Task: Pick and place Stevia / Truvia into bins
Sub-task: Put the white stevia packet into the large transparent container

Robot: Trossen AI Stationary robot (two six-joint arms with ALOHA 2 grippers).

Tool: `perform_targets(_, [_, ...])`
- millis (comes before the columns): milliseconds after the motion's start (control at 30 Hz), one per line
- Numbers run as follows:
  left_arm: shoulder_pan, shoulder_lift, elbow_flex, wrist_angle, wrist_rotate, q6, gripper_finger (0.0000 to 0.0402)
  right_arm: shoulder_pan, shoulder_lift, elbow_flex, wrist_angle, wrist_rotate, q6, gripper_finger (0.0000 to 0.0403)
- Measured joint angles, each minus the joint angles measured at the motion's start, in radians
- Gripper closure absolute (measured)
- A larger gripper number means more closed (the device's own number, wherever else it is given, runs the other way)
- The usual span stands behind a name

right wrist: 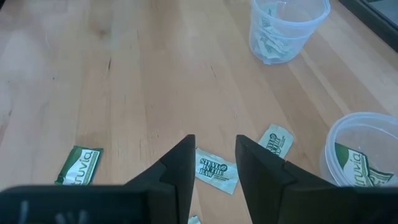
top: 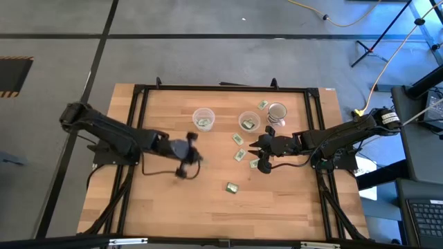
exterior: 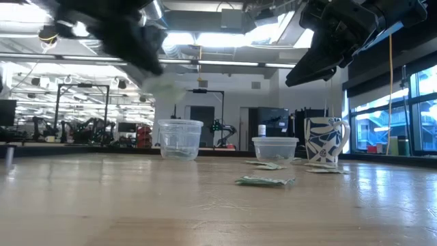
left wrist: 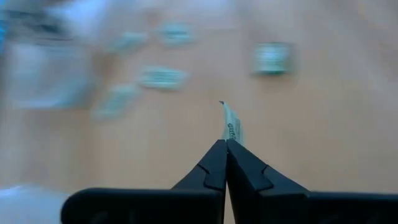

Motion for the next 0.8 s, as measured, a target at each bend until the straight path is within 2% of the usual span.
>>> perform_targets(167, [0.098,-0.059,0.001,0.029,-0.317,0.12,0.0399,0.0,0.0,0.0,0.0,0.0,0.0,0.0285])
perform_targets(233, [0.146,-0.06,0.001,0.031,-0.379,0.153,0.0399,0.0,0.0,0.0,0.0,0.0,0.0,0.0285])
perform_targets(533, [0.352,0.017,0.001,0.057,-0.334,0.211,0.04,0.0,0.0,0.0,0.0,0.0,-0.001,0.0285])
perform_targets(800, [0.443,0.134,0.001,0.074,-0.286,0.214,0.04,0.0,0.0,0.0,0.0,0.0,-0.001,0.0285])
